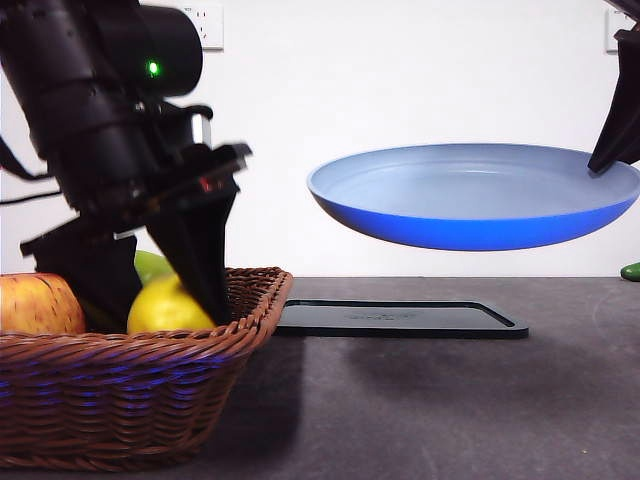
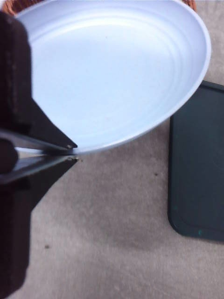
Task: Take the lemon from the basket,put the lemon in the plate,hand out the plate
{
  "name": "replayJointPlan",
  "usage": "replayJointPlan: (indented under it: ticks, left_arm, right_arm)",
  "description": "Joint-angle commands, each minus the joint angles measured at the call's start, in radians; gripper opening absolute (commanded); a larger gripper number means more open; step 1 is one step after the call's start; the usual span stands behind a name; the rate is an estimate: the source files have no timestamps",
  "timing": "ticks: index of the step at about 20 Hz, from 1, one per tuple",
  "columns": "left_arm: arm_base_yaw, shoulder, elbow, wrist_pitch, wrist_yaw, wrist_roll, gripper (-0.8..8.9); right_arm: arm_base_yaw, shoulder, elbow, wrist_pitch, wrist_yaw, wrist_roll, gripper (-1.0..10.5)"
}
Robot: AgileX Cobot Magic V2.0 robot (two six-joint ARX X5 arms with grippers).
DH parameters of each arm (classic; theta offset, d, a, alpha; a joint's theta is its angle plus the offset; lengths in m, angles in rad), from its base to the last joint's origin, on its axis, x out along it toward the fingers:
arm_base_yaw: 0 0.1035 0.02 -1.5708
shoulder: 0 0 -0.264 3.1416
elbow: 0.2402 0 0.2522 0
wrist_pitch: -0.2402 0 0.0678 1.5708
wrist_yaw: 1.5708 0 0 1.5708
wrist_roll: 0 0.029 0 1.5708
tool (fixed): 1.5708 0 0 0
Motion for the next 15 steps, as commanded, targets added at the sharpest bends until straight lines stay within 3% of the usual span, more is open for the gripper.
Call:
replayJointPlan:
  ticks: [1, 3, 8, 13, 15]
  left_arm:
    - [-0.003, -0.047, 0.069, -0.01, 0.002, 0.02, 1.78]
    - [-0.016, -0.099, 0.119, -0.026, 0.032, 0.02, 1.78]
    - [-0.126, -0.13, 0.222, 0.019, 0.082, 0.02, 1.78]
    - [-0.256, -0.095, 0.222, 0.127, 0.047, 0.038, 1.8]
    - [-0.287, -0.063, 0.222, 0.132, 0.026, 0.039, 1.8]
  right_arm:
    - [0.002, 0.011, 0.014, 0.011, 0.067, 0.01, 0.0]
    - [0.003, 0.015, 0.014, 0.005, 0.108, 0.011, 0.0]
    - [0.017, 0.081, 0.014, -0.04, 0.092, 0.018, 0.0]
    - [0.051, 0.158, 0.014, -0.068, -0.077, 0.017, 0.0]
    - [0.069, 0.159, 0.014, -0.067, -0.083, 0.018, 0.0]
